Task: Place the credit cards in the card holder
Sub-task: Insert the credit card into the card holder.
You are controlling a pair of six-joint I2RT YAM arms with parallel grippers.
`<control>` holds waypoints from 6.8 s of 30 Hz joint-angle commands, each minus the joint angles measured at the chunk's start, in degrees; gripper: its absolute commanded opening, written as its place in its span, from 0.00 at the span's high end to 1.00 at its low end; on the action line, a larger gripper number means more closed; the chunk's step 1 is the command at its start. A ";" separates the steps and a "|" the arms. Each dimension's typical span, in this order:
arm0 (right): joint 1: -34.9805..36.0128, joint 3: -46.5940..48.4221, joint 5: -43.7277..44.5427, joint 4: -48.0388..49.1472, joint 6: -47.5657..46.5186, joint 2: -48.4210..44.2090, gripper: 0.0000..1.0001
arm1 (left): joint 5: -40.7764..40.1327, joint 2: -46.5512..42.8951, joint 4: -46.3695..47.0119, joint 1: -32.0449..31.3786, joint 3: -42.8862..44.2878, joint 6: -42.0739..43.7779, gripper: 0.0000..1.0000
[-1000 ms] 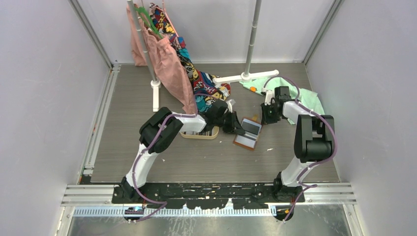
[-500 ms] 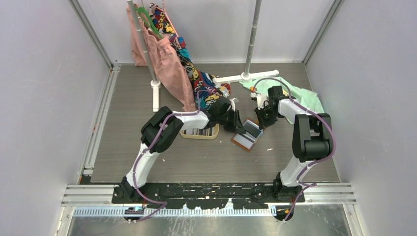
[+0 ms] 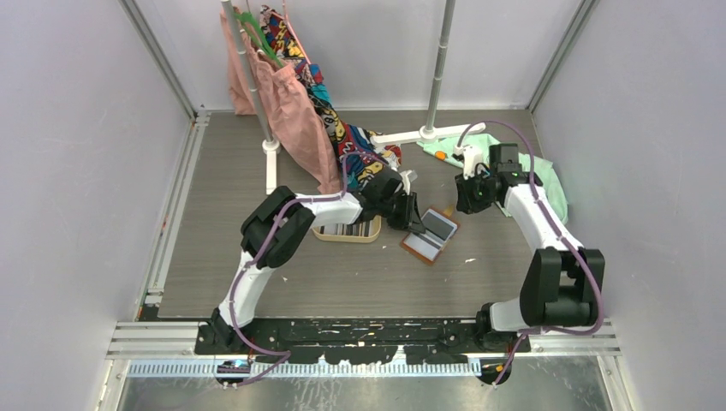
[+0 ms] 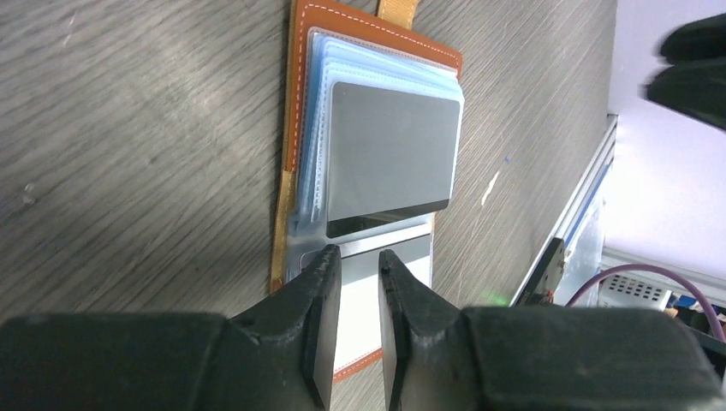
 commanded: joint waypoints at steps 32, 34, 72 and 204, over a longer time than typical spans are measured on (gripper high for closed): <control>-3.96 -5.17 -17.57 7.45 -0.23 -13.07 0.47 | 2.98 -18.52 7.80 3.78 -9.45 9.65 0.60; -4.16 -5.89 -17.64 8.77 -0.07 -14.46 0.41 | 1.52 -19.59 6.42 3.90 -9.16 11.21 0.60; -2.09 8.80 -17.99 -9.34 -2.03 20.70 0.58 | -24.62 -22.44 7.00 -0.34 -17.49 21.63 0.15; 0.53 11.08 -27.73 -19.24 -3.42 24.11 0.67 | -8.51 -9.15 -1.98 -2.59 -10.70 19.00 0.98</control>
